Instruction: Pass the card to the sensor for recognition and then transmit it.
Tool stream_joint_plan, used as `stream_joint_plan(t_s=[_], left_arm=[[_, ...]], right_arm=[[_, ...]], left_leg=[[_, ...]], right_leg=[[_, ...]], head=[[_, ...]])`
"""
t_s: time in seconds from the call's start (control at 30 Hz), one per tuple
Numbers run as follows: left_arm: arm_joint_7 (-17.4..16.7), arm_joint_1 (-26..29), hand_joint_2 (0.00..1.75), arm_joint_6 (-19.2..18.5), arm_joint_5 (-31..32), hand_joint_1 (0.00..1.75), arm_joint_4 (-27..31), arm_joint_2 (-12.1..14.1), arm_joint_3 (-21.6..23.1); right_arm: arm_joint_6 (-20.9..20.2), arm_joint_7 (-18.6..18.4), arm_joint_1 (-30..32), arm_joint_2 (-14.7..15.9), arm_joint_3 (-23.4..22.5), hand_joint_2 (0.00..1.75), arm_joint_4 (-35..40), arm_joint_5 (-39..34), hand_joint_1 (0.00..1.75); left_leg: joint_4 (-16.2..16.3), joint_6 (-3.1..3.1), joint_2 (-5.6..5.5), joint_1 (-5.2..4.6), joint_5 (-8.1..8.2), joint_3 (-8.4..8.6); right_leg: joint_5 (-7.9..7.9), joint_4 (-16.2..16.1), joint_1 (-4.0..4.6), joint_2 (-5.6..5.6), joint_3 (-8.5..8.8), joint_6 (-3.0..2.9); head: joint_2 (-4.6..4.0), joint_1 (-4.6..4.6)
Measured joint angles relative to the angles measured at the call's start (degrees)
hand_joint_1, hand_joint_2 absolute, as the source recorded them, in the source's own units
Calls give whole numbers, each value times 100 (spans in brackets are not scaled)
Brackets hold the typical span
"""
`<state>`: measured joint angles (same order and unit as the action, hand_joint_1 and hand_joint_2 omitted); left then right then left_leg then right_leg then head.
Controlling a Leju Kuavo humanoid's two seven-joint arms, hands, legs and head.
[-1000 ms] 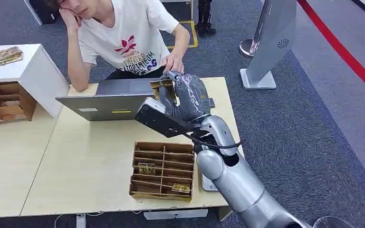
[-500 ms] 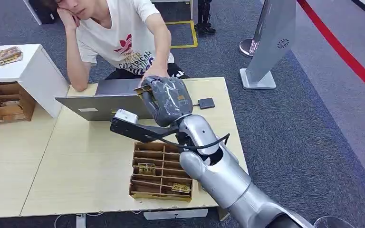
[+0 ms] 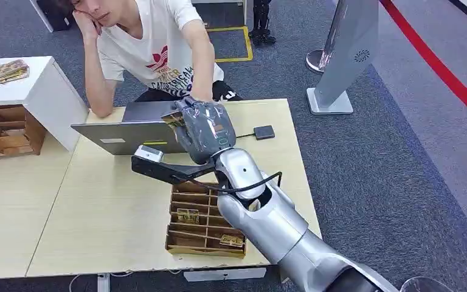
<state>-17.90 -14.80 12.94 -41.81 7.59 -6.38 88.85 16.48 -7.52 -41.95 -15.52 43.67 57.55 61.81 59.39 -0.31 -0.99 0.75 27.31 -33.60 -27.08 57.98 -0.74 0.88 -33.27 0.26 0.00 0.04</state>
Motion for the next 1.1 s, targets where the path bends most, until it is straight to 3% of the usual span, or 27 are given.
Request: stream_joint_plan(t_s=[0.13, 0.17, 0.4, 0.43, 0.63, 0.8, 1.1], left_arm=[[2, 1, 0, 7, -66, 0, 0, 0, 0], [2, 1, 0, 9, -87, 0, 0, 0, 0], [44, 25, 0, 55, -225, 0, 0, 11, 0], [50, 30, 0, 59, -225, 0, 0, 13, 0], [177, 94, 0, 157, -472, 0, 0, 42, -44], [205, 143, 0, 188, -516, 0, 0, 70, -70], [208, 156, 0, 190, -516, 0, 0, 83, -144]], right_arm=[[-74, 116, 48, -2, -79, 175, -68, -160, 0], [-114, 181, 74, -2, -96, 0, -66, -249, 0], [-289, 472, 451, -2, -144, 0, 346, -820, 0], [-291, 481, 493, -2, -144, 175, 422, -855, 0], [-181, 975, 1165, 48, -153, 175, 1487, -2084, 0], [-162, 988, 1527, 164, -146, 175, 2200, -2223, 0], [-166, 988, 1643, 284, -116, 175, 2575, -2225, 0]], left_leg=[[0, 0, 0, 0, 0, 0], [0, 0, 0, 1, 0, 0], [0, 0, 0, 3, 1, -1], [0, 0, 0, 3, 1, -2], [-1, 0, -1, 2, 2, -4], [-1, 0, 2, 0, 2, -5], [0, 0, 2, 2, 1, -5]], right_leg=[[0, 0, 0, 0, 0, 0], [0, 0, 0, 0, 0, 0], [-1, 0, 0, 0, -3, -1], [-1, 0, 0, 0, -3, -1], [-3, -1, 1, -1, -5, -1], [-3, -3, 0, 1, -7, 0], [-1, -2, 0, 1, -6, -1]], head=[[0, 0], [0, 0], [0, 0], [0, 0], [0, 2], [0, 0], [0, 0]])
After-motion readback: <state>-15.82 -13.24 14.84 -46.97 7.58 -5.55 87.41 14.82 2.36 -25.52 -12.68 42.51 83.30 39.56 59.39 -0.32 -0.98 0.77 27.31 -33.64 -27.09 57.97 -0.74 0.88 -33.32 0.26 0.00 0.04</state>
